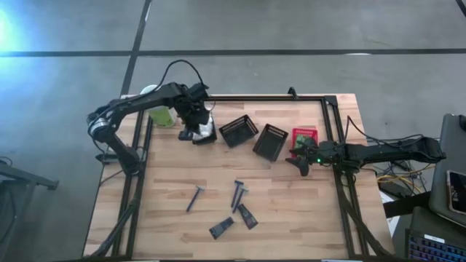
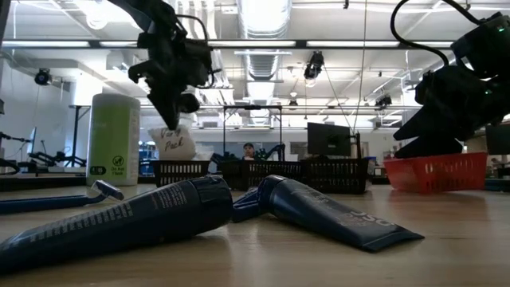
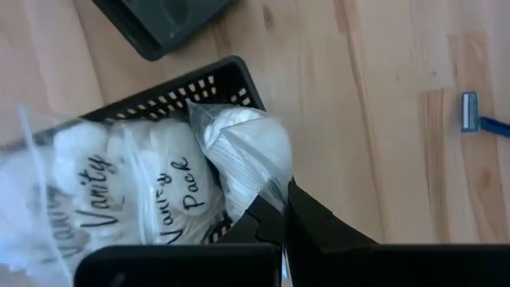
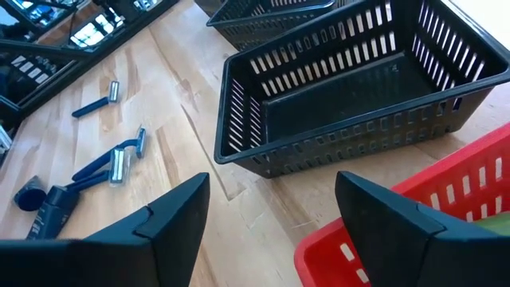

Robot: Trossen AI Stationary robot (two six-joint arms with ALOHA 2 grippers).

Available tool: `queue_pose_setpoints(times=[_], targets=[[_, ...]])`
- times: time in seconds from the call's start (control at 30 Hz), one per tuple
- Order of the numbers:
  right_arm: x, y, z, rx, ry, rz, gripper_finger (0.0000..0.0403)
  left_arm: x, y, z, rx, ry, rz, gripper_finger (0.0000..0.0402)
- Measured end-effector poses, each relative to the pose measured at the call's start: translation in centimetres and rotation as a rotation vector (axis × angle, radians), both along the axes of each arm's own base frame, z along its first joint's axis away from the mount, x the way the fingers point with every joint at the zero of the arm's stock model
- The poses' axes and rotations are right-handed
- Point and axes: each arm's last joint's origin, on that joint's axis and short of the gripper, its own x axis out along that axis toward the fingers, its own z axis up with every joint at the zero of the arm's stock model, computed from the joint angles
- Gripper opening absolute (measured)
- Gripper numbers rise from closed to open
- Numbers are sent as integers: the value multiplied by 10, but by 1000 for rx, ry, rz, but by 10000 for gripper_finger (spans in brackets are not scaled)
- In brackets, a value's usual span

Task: Pick & Place Travel size toiletries
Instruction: Put the cotton pack into the left black bin

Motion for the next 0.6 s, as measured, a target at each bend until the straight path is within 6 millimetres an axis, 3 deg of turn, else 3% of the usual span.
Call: queue_pose_setpoints(times=[0.3, 0.6], targets=[[0, 0, 0, 0, 1, 0, 244, 4, 5, -3, 24, -45, 3, 0], [0, 0, 0, 0, 1, 0, 230, 16, 16, -28, -5, -5, -17, 0]])
